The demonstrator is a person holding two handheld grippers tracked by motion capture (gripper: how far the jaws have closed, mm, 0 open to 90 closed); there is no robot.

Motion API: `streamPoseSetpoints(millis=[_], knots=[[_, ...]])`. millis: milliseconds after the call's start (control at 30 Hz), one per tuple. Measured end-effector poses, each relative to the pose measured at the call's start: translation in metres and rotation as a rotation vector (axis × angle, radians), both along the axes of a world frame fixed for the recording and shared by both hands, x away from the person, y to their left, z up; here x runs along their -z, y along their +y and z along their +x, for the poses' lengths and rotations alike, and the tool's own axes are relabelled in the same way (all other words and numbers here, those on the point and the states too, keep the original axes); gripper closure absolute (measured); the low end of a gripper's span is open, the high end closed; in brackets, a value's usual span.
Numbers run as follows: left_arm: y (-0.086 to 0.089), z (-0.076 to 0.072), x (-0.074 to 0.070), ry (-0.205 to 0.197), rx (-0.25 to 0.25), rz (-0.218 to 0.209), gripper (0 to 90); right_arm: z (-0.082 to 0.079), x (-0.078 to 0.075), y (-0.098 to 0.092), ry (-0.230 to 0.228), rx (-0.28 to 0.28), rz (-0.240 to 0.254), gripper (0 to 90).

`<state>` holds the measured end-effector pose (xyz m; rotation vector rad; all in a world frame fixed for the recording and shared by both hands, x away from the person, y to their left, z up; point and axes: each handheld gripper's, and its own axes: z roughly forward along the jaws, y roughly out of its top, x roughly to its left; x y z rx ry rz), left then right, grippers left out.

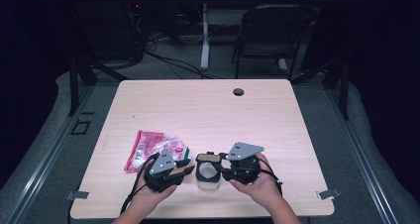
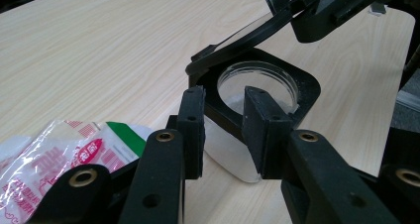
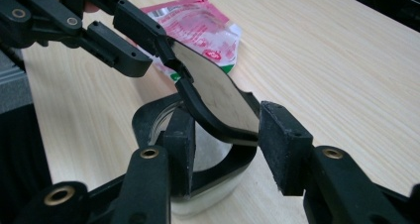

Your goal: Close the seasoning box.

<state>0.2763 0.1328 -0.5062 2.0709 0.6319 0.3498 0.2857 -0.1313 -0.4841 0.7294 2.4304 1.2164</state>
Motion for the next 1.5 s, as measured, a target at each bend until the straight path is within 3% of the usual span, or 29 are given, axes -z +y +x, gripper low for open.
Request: streamPoseSetpoints(millis=[233,333,633,900,1100,1500], knots=[[-0.003,-0.001,0.002,0.008,0.01,0.012,70.1,-0.008,0.006,-0.004,0.022,0.032,0.049,57.0],[-0.004,-0.001,0.003,0.012,0.009,0.015,70.3,-0.011,0.011,-0.003,0.019,0.044,0.027,57.2],[-0.003,0.0,0.006,0.024,0.023,0.007,69.9,-0.022,0.017,-0.001,0.01,0.097,0.052,57.2],[-0.002,0.0,0.008,0.04,0.025,0.011,70.5,-0.026,0.022,-0.002,0.047,0.108,0.062,57.4],[-0.003,0.0,0.01,0.045,0.029,0.01,70.8,-0.027,0.027,-0.006,0.07,0.12,0.108,58.6],[-0.004,-0.001,0.011,0.044,0.041,0.016,70.8,-0.028,0.032,-0.006,0.092,0.112,0.109,61.0]])
